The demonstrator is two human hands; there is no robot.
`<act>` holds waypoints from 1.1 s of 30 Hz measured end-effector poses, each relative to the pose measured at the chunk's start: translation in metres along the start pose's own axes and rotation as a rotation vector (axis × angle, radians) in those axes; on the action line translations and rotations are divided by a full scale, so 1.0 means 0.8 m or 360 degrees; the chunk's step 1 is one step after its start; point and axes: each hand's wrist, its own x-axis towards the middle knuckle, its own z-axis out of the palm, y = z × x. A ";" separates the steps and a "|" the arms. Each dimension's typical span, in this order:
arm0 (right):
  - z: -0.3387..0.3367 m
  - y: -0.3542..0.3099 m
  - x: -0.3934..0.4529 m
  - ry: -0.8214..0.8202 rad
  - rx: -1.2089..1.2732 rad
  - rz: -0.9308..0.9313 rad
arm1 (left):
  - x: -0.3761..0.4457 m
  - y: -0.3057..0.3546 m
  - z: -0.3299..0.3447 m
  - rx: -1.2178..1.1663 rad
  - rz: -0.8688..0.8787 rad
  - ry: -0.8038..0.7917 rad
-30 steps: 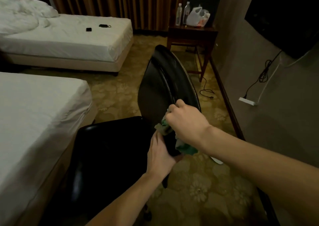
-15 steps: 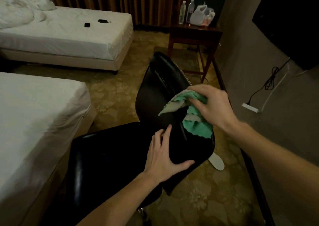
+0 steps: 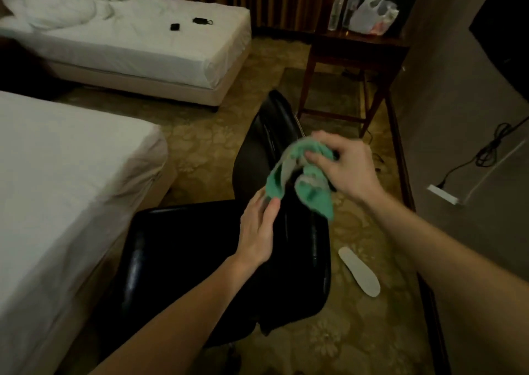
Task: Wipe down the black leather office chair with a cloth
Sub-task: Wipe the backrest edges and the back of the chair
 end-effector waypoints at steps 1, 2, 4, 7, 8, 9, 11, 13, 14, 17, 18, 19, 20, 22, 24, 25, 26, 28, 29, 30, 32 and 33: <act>-0.001 0.005 0.026 -0.0031 -0.0003 0.0050 | 0.000 0.000 0.002 0.0026 -0.0028 -0.0011; 0.000 0.009 0.049 -0.0072 -0.0003 0.0079 | 0.000 0.002 0.004 0.0031 -0.0071 -0.0016; 0.006 0.014 0.077 -0.0154 0.0076 0.0103 | 0.002 0.004 0.004 0.0141 -0.0068 0.0020; 0.018 0.021 0.069 -0.0094 0.0229 0.0053 | 0.008 0.018 0.010 0.0452 0.0060 0.0134; 0.022 0.024 0.058 -0.0066 0.0266 0.0005 | 0.012 0.023 0.013 0.0509 0.0059 0.0175; 0.025 0.028 0.045 -0.0067 0.0301 -0.0044 | 0.015 0.027 0.015 0.0561 0.0051 0.0211; 0.024 0.035 0.020 -0.0121 0.0360 -0.0121 | 0.024 0.031 0.018 0.0656 0.0027 0.0266; 0.019 0.038 -0.006 -0.0187 0.0389 -0.0153 | 0.029 0.030 0.020 0.0690 0.0010 0.0300; 0.016 0.037 -0.018 -0.0213 0.0388 -0.0178 | 0.030 0.029 0.021 0.0697 0.0003 0.0306; 0.015 0.036 -0.037 -0.0277 0.0329 -0.0279 | 0.031 0.027 0.024 0.0669 -0.0026 0.0289; 0.015 0.036 -0.033 -0.0283 0.0307 -0.0301 | 0.031 0.027 0.023 0.0655 -0.0037 0.0271; 0.017 0.038 -0.024 -0.0278 0.0287 -0.0311 | 0.030 0.028 0.021 0.0664 -0.0044 0.0240; 0.018 0.039 -0.011 -0.0271 0.0255 -0.0318 | 0.029 0.029 0.019 0.0701 -0.0041 0.0204; 0.023 0.040 0.026 -0.0243 0.0169 -0.0291 | 0.028 0.032 0.014 0.0805 -0.0039 0.0125; 0.027 0.039 0.073 -0.0257 0.0092 -0.0197 | 0.027 0.035 0.012 0.0852 -0.0040 0.0075; 0.030 0.039 0.096 -0.0280 0.0080 -0.0149 | 0.027 0.036 0.011 0.0861 -0.0042 0.0063; 0.034 0.040 0.114 -0.0298 0.0067 -0.0116 | 0.026 0.036 0.011 0.0871 -0.0046 0.0062; 0.042 0.041 0.135 -0.0315 0.0032 -0.0085 | 0.026 0.034 0.011 0.0898 -0.0042 0.0079; 0.044 0.041 0.137 -0.0310 0.0044 -0.0080 | 0.027 0.033 0.010 0.0912 -0.0044 0.0087; 0.044 0.041 0.135 -0.0299 0.0064 -0.0088 | 0.027 0.031 0.010 0.0918 -0.0048 0.0090; 0.039 0.041 0.122 -0.0286 0.0049 -0.0167 | 0.026 0.025 0.011 0.0910 -0.0044 0.0097; 0.035 0.041 0.113 -0.0296 0.0026 -0.0225 | 0.025 0.021 0.012 0.0896 -0.0034 0.0104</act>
